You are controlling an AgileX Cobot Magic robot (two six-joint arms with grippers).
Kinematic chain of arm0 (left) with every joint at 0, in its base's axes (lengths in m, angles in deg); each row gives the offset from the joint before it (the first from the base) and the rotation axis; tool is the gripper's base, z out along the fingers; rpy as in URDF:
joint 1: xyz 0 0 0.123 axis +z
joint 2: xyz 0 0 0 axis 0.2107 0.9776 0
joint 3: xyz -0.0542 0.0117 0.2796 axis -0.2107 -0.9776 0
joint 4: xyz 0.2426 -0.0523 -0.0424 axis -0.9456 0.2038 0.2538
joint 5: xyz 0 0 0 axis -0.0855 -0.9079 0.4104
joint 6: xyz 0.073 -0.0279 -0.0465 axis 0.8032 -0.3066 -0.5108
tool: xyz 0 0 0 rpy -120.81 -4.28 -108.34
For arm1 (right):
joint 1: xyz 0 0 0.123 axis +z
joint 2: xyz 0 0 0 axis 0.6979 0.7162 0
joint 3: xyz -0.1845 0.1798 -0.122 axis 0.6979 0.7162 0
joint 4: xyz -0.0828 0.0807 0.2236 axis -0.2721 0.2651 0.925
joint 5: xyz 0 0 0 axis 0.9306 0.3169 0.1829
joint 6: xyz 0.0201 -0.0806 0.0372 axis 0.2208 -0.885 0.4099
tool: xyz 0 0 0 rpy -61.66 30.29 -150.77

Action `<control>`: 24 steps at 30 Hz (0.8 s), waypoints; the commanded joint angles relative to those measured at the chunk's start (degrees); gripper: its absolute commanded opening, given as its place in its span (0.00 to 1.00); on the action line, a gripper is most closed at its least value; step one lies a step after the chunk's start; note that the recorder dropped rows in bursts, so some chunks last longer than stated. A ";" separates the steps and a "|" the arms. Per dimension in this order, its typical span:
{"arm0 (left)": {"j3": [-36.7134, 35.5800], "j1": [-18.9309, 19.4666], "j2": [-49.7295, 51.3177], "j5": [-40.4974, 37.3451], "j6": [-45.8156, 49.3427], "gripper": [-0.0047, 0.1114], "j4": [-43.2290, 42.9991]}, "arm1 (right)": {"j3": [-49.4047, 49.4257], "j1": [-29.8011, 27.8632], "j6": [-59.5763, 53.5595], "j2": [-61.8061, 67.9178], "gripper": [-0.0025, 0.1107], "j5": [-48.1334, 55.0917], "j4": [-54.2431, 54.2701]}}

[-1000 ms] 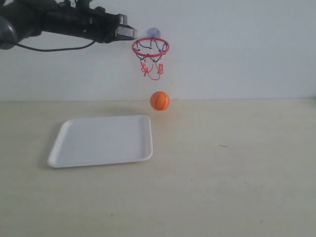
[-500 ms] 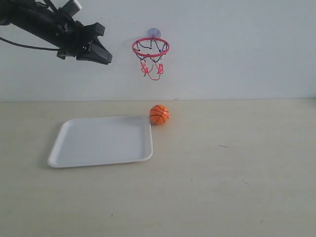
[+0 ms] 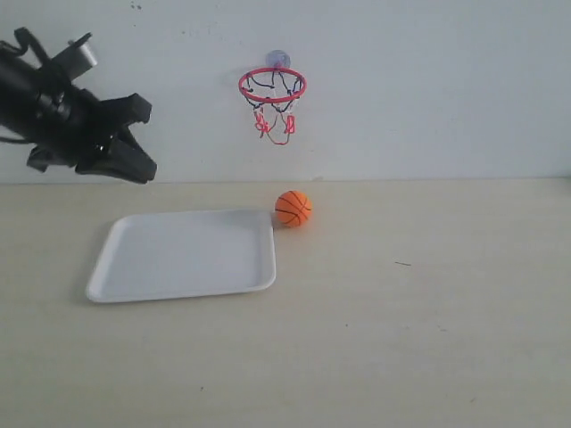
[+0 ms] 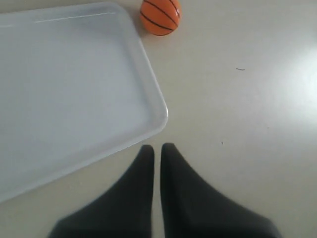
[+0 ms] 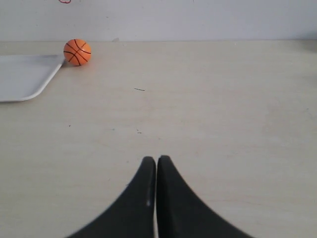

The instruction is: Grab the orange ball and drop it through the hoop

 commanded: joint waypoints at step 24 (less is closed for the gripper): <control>-60.30 -5.40 -42.49 32.17 30.79 0.08 42.86 | -0.04 0.00 -0.15 -0.14 0.02 -0.50 0.00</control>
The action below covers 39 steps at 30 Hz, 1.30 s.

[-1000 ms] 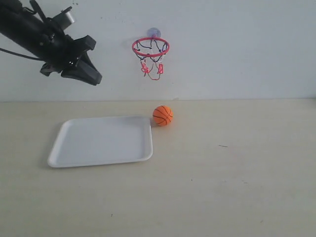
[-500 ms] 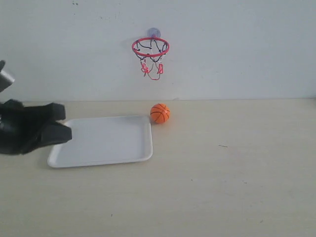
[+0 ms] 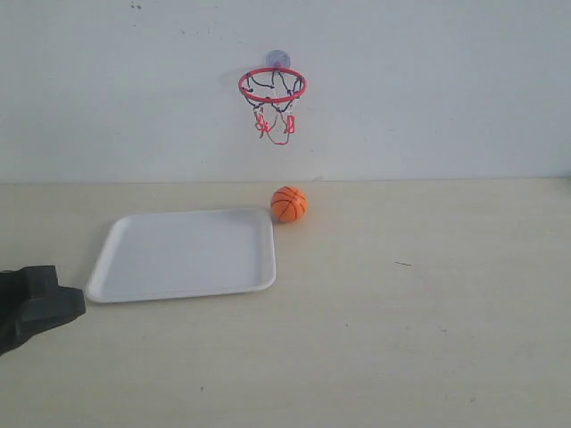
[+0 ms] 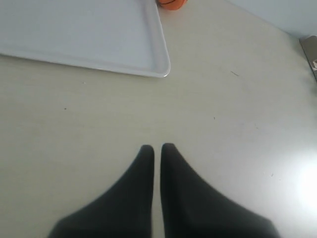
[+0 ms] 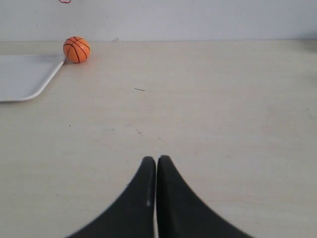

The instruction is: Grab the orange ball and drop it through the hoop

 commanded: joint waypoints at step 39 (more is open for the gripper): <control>-1.54 -0.42 -48.42 -5.38 -12.45 0.08 -22.97 | -0.04 0.00 -0.15 -0.14 0.02 -0.50 0.00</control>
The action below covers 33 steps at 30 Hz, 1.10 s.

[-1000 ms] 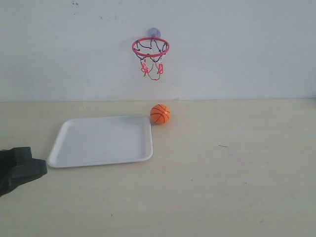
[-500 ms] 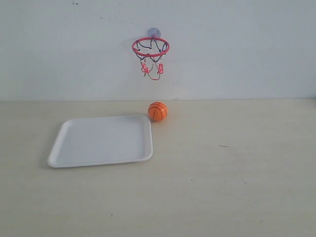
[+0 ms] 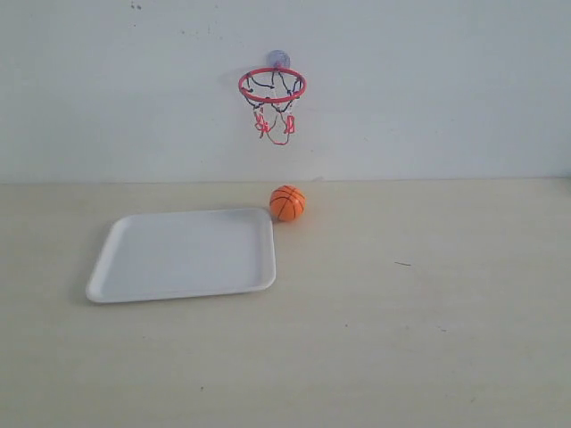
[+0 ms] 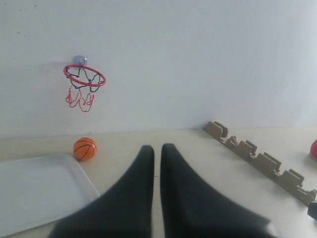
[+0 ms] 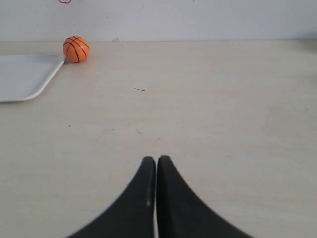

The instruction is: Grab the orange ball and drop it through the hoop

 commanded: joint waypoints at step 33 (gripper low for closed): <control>-22.50 9.26 -14.42 9.84 -45.23 0.08 -54.37 | -0.04 0.00 -0.15 -0.14 0.02 -0.47 0.00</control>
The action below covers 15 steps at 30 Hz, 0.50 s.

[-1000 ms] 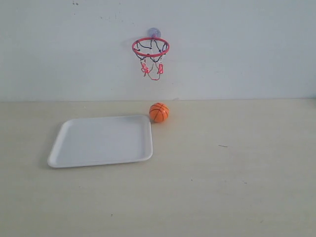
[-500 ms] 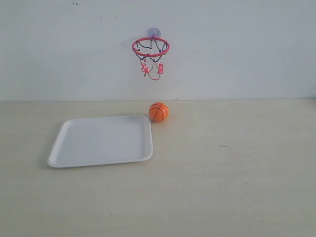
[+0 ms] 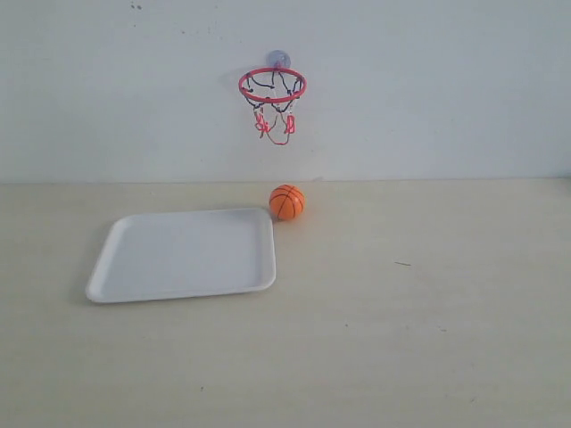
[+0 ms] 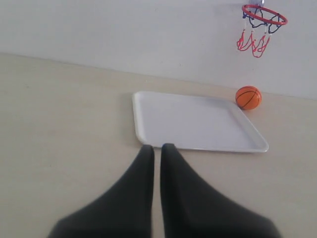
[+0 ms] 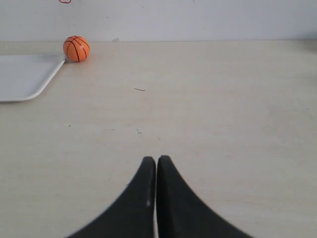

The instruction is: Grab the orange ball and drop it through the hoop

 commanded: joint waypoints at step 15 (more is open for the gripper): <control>-0.22 1.12 -0.16 -1.43 -0.04 0.08 -0.51 | -0.04 0.00 -0.15 -0.14 0.02 -0.47 0.00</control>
